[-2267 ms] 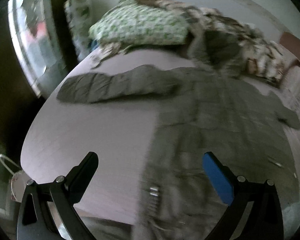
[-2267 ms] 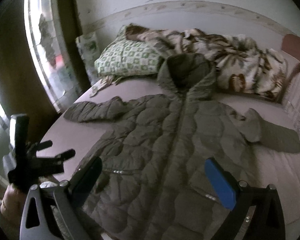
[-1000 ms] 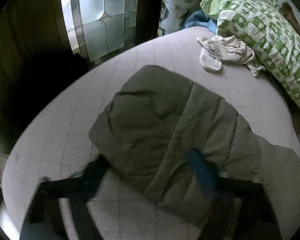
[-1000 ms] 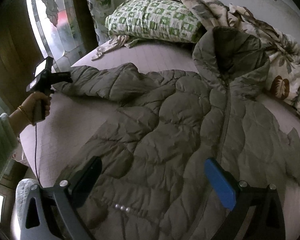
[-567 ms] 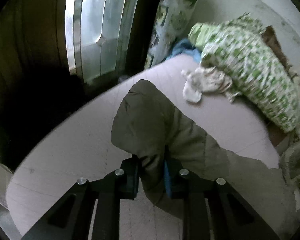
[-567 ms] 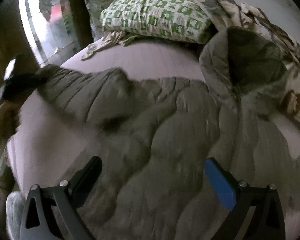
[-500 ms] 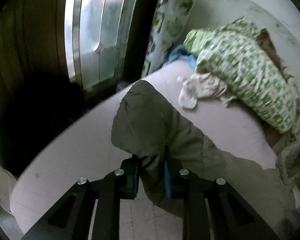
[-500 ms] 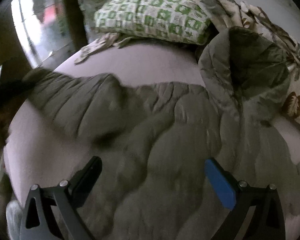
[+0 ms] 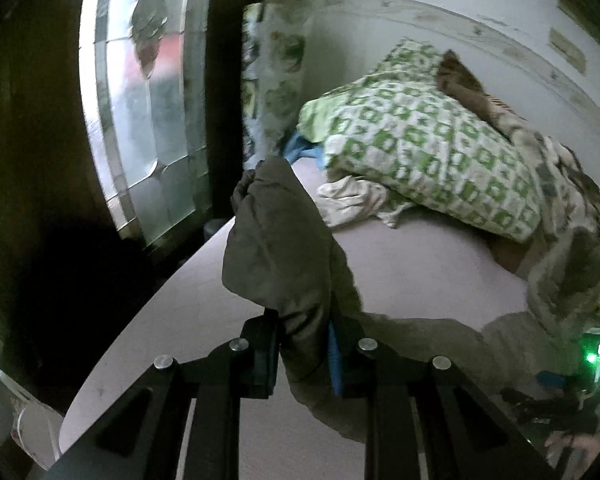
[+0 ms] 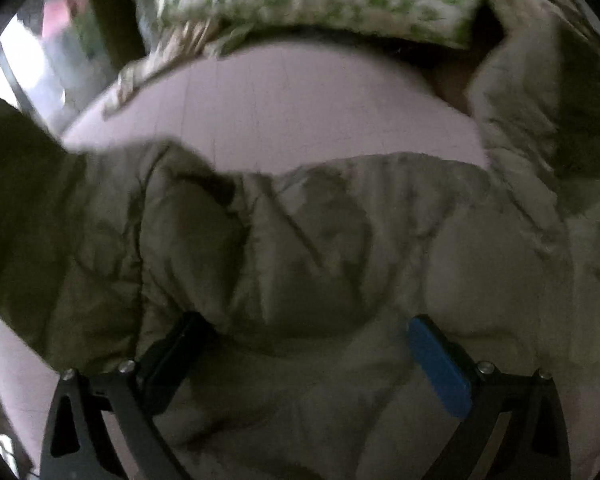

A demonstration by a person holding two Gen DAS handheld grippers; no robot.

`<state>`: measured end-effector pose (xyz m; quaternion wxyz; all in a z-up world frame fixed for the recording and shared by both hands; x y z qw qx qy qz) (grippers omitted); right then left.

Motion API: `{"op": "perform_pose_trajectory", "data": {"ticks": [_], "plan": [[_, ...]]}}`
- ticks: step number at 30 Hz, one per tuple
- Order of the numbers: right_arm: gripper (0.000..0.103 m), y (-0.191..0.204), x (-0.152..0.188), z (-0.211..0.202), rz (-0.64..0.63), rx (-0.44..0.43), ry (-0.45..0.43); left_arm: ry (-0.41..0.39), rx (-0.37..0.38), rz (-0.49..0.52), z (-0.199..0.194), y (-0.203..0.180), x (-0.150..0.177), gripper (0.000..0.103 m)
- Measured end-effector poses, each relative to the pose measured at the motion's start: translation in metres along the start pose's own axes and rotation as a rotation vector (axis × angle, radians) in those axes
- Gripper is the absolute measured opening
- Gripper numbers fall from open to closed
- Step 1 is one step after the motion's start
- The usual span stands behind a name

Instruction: Fold large clothes

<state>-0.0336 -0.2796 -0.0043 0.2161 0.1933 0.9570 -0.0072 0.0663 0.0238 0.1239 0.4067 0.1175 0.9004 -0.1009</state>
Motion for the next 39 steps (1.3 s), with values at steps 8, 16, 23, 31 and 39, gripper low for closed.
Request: {"op": "perform_pose_trajectory", "data": {"ticks": [8,16,23,31,39], "plan": [[0.103,-0.086,0.061,-0.085,0.098,-0.010,-0.064,-0.022,0.096,0.152,-0.033,-0.103,-0.007,0.020],[0.103,-0.190,0.128,-0.147,0.271,0.064,-0.117,0.002,0.270,0.359,-0.048,-0.297,0.033,0.020],[0.103,-0.261,0.174,-0.182,0.349,0.133,-0.145,0.087,0.422,0.506,-0.043,-0.462,0.108,0.021],[0.103,-0.313,0.212,-0.191,0.448,0.163,-0.146,0.288,0.519,0.534,-0.008,-0.551,0.198,0.030],[0.103,-0.317,0.210,-0.175,0.470,0.147,-0.132,0.319,0.634,0.407,-0.032,-0.499,0.156,0.067]]}}
Point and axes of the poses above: each gripper's, at about its wrist camera, not at the fingertips, and z roughly the way its jaws point, y to its left, x to its underside, the point moved 7 cm from there along z, roughly the way its jaws point, and after that the axes turned 2 degrees about z, right-handed, at the moved point
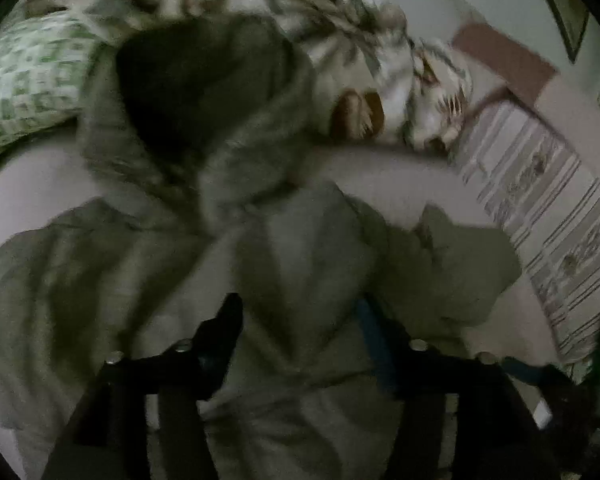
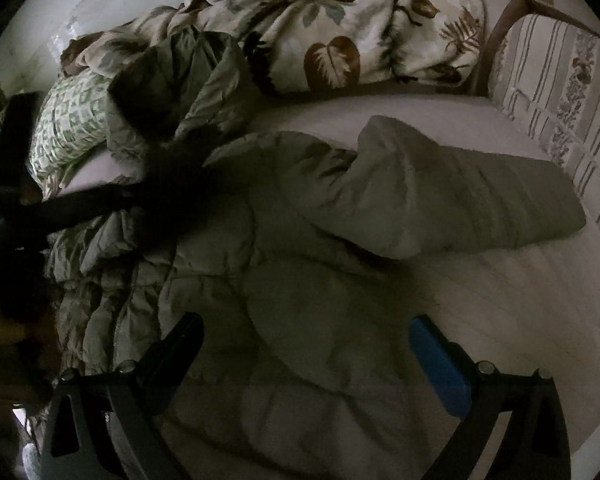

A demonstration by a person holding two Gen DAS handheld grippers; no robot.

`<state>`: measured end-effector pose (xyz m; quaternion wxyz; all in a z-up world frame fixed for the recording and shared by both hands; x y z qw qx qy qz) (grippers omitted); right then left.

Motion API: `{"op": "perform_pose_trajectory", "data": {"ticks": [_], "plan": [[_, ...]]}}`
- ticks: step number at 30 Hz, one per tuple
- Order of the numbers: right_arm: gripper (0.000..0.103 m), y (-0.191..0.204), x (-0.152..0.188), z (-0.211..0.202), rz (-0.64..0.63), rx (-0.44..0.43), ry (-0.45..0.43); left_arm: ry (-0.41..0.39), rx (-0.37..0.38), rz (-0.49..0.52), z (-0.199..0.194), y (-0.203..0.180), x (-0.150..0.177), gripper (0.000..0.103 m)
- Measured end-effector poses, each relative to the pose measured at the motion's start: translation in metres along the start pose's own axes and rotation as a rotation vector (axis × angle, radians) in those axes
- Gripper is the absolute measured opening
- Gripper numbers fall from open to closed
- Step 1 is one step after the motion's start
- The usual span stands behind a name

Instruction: Fold large clothes

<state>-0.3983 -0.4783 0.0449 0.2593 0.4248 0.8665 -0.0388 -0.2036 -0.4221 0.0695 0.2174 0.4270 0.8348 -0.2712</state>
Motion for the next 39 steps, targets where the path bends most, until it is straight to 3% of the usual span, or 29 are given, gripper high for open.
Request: {"op": "perform_pose_trajectory", "data": {"ticks": [3,7,9,13,14,16,17,18,20,23,27,32,34,36,39], "plan": [[0.103,0.016,-0.005,0.010,-0.021,-0.034,0.002,-0.070,-0.021,-0.047,-0.041,0.039,-0.004,0.071],[0.103,0.044,-0.025,0.036,-0.015,-0.128,0.045,-0.115,-0.128,-0.096,-0.070,0.096,0.000,0.073],[0.103,0.054,-0.037,0.052,0.012,-0.179,0.065,-0.103,-0.185,-0.123,-0.074,0.124,0.005,0.073],[0.102,0.064,-0.050,0.085,0.089,-0.198,0.106,-0.056,-0.269,-0.160,-0.064,0.170,0.024,0.073],[0.097,0.066,-0.052,0.094,0.114,-0.199,0.115,-0.047,-0.285,-0.159,-0.061,0.177,0.027,0.073],[0.075,0.070,-0.055,0.108,0.142,-0.189,0.125,-0.017,-0.311,-0.155,-0.052,0.187,0.036,0.073],[0.051,0.073,-0.055,0.112,0.144,-0.193,0.131,-0.005,-0.314,-0.154,-0.049,0.187,0.040,0.073],[0.037,0.077,-0.055,0.115,0.136,-0.188,0.140,0.003,-0.321,-0.147,-0.046,0.187,0.042,0.073],[0.025,0.084,-0.059,0.107,0.088,-0.168,0.109,-0.002,-0.356,-0.095,-0.043,0.183,0.043,0.073],[0.021,0.089,-0.065,0.082,-0.009,-0.118,0.029,0.014,-0.379,-0.040,-0.038,0.175,0.045,0.073],[0.020,0.063,-0.063,0.071,0.019,-0.034,0.002,0.070,-0.389,-0.045,-0.023,0.171,0.057,0.073],[0.027,0.037,-0.045,0.103,0.078,-0.087,0.085,0.095,-0.472,0.017,-0.007,0.164,0.067,0.074],[0.038,0.031,-0.043,0.101,0.108,-0.123,0.058,0.099,-0.477,0.013,-0.010,0.162,0.065,0.074],[0.101,0.026,-0.046,0.088,0.140,-0.153,0.024,0.091,-0.464,-0.007,-0.018,0.162,0.061,0.074],[0.103,0.016,-0.052,0.054,0.125,-0.165,-0.047,0.065,-0.450,-0.043,-0.031,0.161,0.058,0.074]]}}
Point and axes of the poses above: each gripper's, at about its wrist camera, not at the fingertips, and z roughly the way its jaws point, y to its left, x to its underside, the point moved 7 cm from there along z, roughly the way its jaws point, and after that the axes turned 2 degrees about z, right-handed, at the moved point
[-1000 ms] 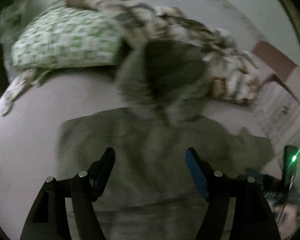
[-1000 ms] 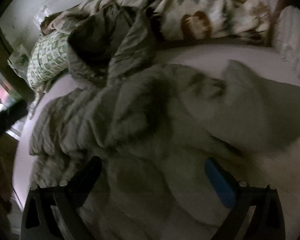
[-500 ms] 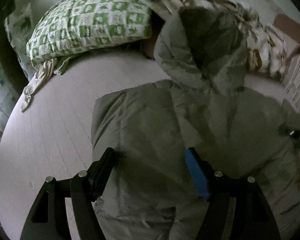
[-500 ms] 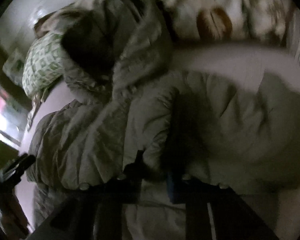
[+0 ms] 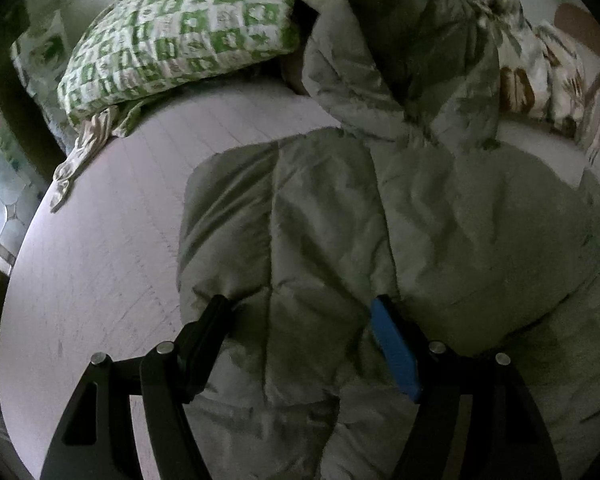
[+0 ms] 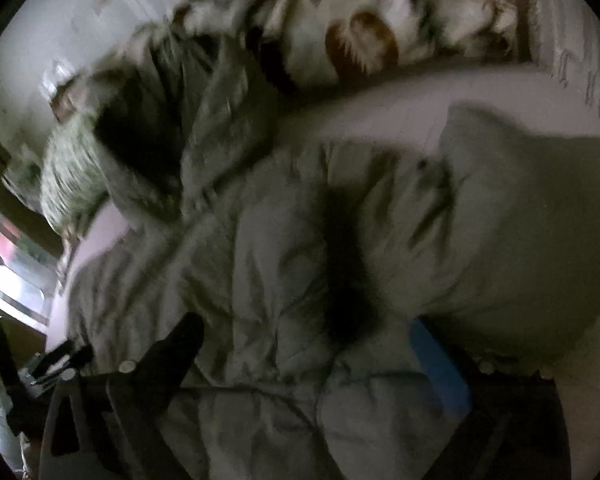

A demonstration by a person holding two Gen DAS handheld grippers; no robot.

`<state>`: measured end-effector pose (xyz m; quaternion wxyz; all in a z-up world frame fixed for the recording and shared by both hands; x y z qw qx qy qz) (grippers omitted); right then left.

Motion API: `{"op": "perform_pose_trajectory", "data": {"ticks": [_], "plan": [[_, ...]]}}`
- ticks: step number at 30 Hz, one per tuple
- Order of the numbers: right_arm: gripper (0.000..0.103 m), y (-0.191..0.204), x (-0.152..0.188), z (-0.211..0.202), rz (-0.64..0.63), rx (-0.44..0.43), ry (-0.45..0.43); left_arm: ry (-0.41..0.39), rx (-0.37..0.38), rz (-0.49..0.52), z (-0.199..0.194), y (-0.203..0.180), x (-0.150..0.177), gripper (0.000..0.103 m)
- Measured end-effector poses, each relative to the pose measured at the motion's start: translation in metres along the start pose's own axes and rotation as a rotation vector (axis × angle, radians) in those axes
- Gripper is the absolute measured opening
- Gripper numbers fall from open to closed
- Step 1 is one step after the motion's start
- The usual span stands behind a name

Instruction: Fold large clothes

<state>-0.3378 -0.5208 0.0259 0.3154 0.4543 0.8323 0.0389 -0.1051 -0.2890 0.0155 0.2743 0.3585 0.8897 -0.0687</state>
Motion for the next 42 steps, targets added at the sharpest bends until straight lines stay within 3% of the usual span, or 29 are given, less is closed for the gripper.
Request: {"op": "perform_pose_trajectory", "data": {"ticks": [4,6,12,18,25,31,33,37,42], "plan": [[0.103,-0.029,-0.008,-0.032,0.000,0.037,-0.007,-0.044,0.024,-0.018,-0.018,-0.002,0.000,0.074],[0.103,-0.064,-0.011,-0.044,0.045,0.085,-0.004,-0.049,0.027,-0.014,-0.022,-0.004,0.001,0.074],[0.103,-0.222,-0.020,-0.085,0.433,0.207,-0.044,-0.046,0.020,-0.002,-0.026,-0.010,0.006,0.074],[0.103,-0.323,-0.027,-0.100,0.625,0.287,-0.090,-0.045,0.002,0.006,-0.023,-0.013,0.004,0.074],[0.103,-0.360,-0.034,-0.082,0.731,0.279,-0.104,-0.029,-0.006,0.019,-0.012,-0.022,-0.001,0.074],[0.096,-0.376,-0.052,-0.065,0.757,0.289,-0.146,-0.036,0.006,0.027,-0.015,-0.027,-0.006,0.074],[0.085,-0.383,-0.058,-0.062,0.770,0.299,-0.158,-0.041,0.009,0.022,-0.018,-0.027,-0.007,0.074],[0.083,-0.393,-0.066,-0.058,0.796,0.298,-0.172,-0.050,0.017,0.017,-0.026,-0.025,-0.007,0.074],[0.044,-0.401,-0.065,-0.059,0.782,0.354,-0.161,-0.065,0.026,0.004,-0.035,-0.020,-0.008,0.074]]}}
Point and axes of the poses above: each gripper's, at about its wrist camera, not at the fingertips, and z roughly the way its jaws point, y to its left, x to its underside, the point moved 7 cm from there along z, roughly the way its jaws point, and after that the axes turned 2 degrees about z, right-handed, at the moved point
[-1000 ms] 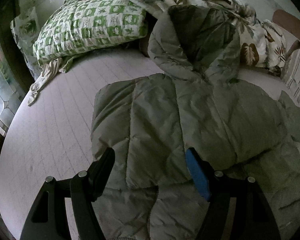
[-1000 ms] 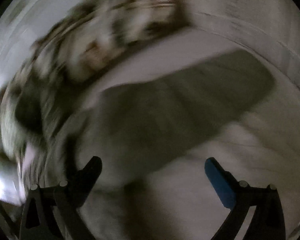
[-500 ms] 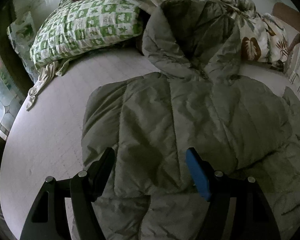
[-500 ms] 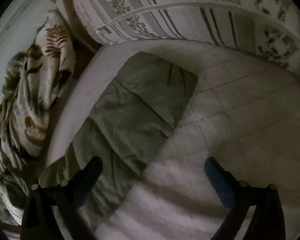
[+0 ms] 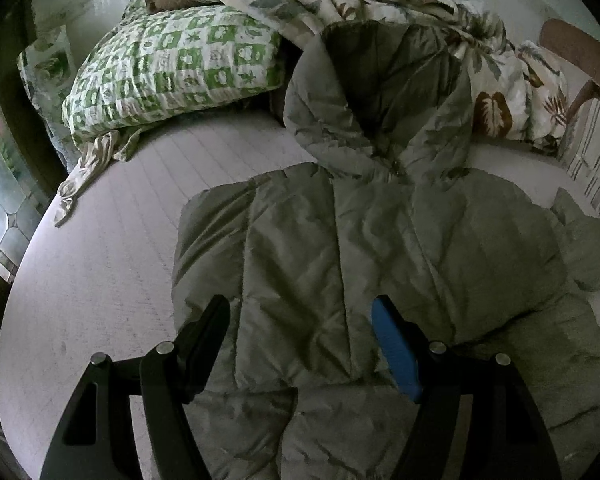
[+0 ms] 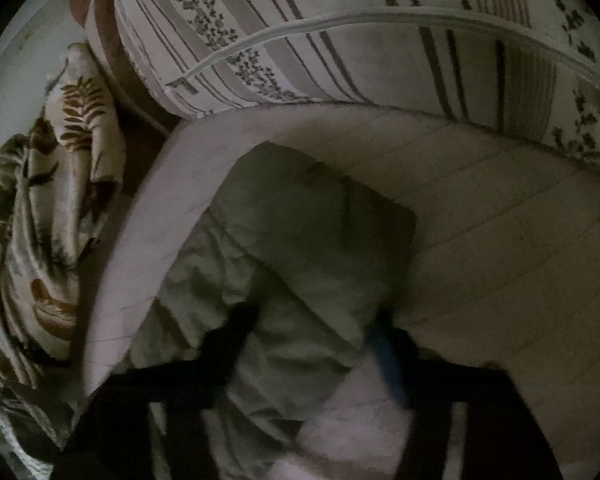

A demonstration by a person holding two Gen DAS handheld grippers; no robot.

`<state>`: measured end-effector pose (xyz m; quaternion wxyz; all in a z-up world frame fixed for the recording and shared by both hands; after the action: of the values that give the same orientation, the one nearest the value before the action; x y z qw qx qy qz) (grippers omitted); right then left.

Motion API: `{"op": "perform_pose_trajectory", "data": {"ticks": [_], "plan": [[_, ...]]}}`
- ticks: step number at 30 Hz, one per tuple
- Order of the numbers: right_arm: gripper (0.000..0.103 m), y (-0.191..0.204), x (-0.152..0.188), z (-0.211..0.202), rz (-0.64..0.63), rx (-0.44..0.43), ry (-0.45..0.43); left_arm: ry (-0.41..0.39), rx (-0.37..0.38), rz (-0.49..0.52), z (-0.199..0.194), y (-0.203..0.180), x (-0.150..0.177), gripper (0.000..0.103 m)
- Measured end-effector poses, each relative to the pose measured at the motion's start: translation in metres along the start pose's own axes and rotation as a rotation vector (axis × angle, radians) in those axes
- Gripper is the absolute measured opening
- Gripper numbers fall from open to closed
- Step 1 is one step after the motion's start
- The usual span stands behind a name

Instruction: Fold large clothes

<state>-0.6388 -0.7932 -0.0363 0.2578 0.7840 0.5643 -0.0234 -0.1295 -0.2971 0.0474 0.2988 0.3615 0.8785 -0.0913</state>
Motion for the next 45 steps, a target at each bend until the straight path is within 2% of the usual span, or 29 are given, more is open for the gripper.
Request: {"op": "perform_pose_trajectory", "data": {"ticks": [6,8,12,16,24,34,38,45], "plan": [[0.022,-0.006,-0.002,-0.012,-0.027,-0.034,-0.036,0.012,-0.010,0.002,0.000,0.003,0.004,0.074],[0.019,-0.002,0.000,-0.020,-0.058,-0.035,-0.061,0.016,-0.013,0.002,0.000,0.004,0.008,0.074],[0.016,0.013,0.000,-0.039,-0.118,-0.048,-0.103,0.026,-0.027,0.006,-0.001,0.009,0.016,0.074],[0.015,0.037,0.000,-0.066,-0.211,-0.053,-0.164,0.031,-0.077,0.033,-0.004,0.015,0.023,0.074],[0.013,0.116,0.029,-0.126,-0.431,-0.143,-0.247,0.021,-0.113,0.062,-0.016,0.025,0.034,0.074],[0.012,0.238,0.124,-0.205,-0.702,-0.316,-0.280,0.007,-0.102,0.021,-0.036,0.048,0.049,0.074],[0.012,0.284,0.177,-0.227,-0.804,-0.382,-0.265,0.005,-0.091,-0.011,-0.041,0.060,0.058,0.074],[0.012,0.344,0.286,-0.248,-0.948,-0.487,-0.185,0.019,-0.078,-0.053,-0.048,0.084,0.077,0.074]]}}
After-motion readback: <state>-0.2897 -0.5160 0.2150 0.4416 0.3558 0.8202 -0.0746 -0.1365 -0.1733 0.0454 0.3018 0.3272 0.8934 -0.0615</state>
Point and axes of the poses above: each gripper's, at about its wrist camera, not at the fingertips, and z roughly the way its jaws point, y to its left, x to its underside, the point moved 7 cm from there along z, roughly the way its jaws point, and after that the axes turned 2 degrees about z, right-handed, at the moved point
